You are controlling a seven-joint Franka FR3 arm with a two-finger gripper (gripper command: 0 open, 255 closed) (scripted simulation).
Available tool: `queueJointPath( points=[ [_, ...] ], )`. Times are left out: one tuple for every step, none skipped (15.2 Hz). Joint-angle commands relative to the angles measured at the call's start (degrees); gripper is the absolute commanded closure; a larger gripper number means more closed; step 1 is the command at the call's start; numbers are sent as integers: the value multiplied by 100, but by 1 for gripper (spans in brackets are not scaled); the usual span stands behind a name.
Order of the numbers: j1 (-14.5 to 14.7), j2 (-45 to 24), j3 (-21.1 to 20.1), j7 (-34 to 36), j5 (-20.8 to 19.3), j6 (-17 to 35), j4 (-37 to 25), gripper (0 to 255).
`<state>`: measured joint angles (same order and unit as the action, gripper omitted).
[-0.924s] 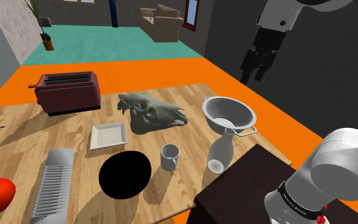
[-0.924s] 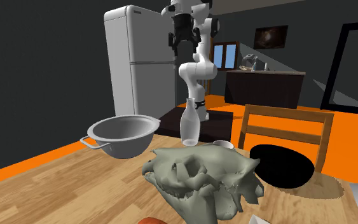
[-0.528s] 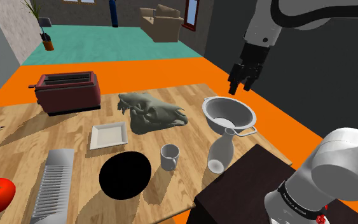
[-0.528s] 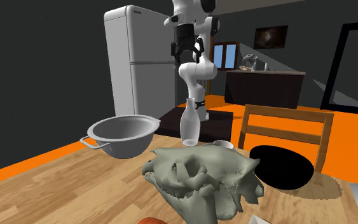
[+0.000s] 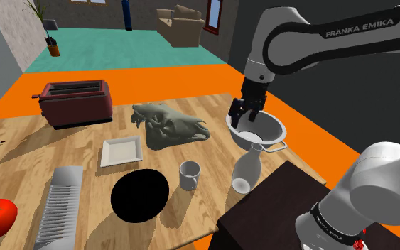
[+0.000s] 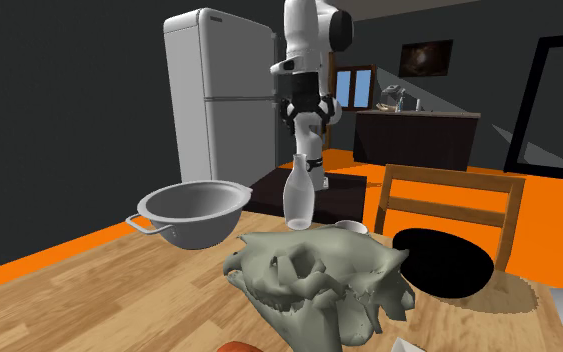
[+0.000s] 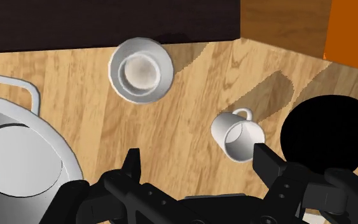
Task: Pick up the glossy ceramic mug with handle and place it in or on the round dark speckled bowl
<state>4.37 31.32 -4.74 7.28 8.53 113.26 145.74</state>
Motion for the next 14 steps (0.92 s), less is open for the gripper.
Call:
queueJointPath(
  points=[
    [40,-355,-102,65,45,420,55,0],
    [64,-530,-158,107,68,622,81,0],
    [87,-713,-213,149,88,822,98,0],
    [109,-903,-269,193,104,1021,106,0],
    [131,-1100,-322,238,115,1218,106,0],
    [149,-1304,-377,285,123,1413,97,0],
    [167,-1513,-429,334,124,1605,80,0],
    [184,-1728,-480,386,120,1794,54,0],
    [200,-1948,-529,441,108,1980,20,0],
    [216,-2172,-575,500,89,2160,-22,0],
    [231,-2400,-619,563,61,2336,-73,0],
    [247,-2631,-659,631,25,2507,-132,0],
    [264,-2866,-694,703,-20,2672,-198,0],
    [284,-3102,-723,781,-75,2831,-273,0]
  ],
)
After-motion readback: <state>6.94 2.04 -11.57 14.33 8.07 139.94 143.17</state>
